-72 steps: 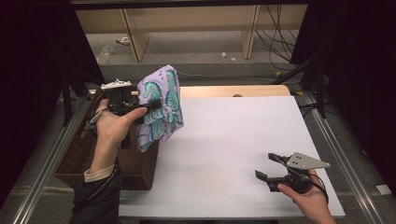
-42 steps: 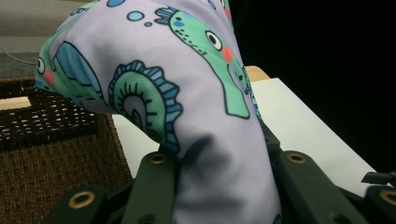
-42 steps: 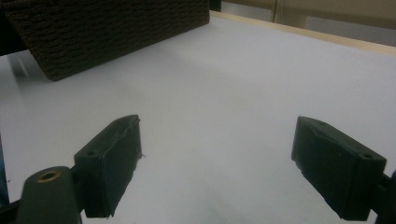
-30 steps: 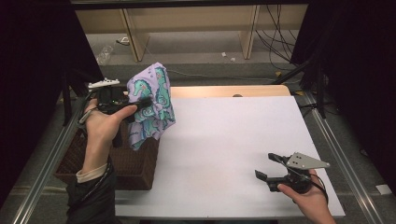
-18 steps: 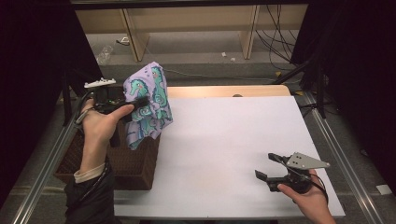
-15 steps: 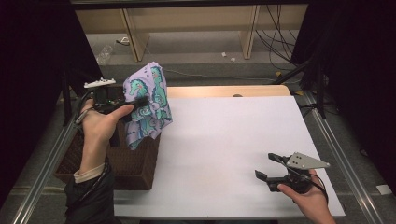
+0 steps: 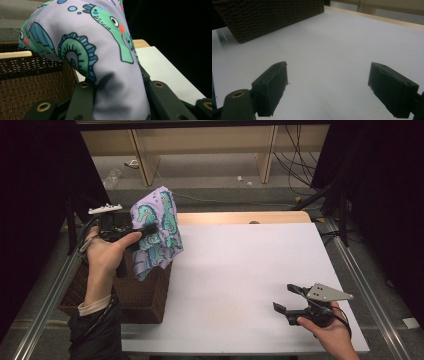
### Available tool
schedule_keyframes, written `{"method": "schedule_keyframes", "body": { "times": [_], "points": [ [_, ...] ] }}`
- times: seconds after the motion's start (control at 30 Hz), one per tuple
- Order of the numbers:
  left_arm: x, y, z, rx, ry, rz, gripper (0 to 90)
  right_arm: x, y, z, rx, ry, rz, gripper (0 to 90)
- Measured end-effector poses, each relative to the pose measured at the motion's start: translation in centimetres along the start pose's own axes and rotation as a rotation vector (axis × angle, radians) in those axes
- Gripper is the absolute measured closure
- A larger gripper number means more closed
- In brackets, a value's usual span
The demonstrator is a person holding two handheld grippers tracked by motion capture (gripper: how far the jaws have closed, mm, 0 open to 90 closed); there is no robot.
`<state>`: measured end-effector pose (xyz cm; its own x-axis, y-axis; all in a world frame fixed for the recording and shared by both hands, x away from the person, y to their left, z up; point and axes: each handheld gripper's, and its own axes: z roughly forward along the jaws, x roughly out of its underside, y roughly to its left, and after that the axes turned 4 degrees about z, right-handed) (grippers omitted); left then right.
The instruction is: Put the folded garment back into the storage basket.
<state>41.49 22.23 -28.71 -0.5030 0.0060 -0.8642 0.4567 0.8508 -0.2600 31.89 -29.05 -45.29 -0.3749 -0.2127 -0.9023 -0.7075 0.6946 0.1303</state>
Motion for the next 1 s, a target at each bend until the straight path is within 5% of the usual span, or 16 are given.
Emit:
{"method": "schedule_keyframes", "body": {
  "times": [1.0],
  "points": [
    [0.2,1.8,-0.7,-0.032,-0.002,-0.033,68.3,0.0,0.0,0.1,-0.004,-0.005,-0.001,16.9]
  ]
}}
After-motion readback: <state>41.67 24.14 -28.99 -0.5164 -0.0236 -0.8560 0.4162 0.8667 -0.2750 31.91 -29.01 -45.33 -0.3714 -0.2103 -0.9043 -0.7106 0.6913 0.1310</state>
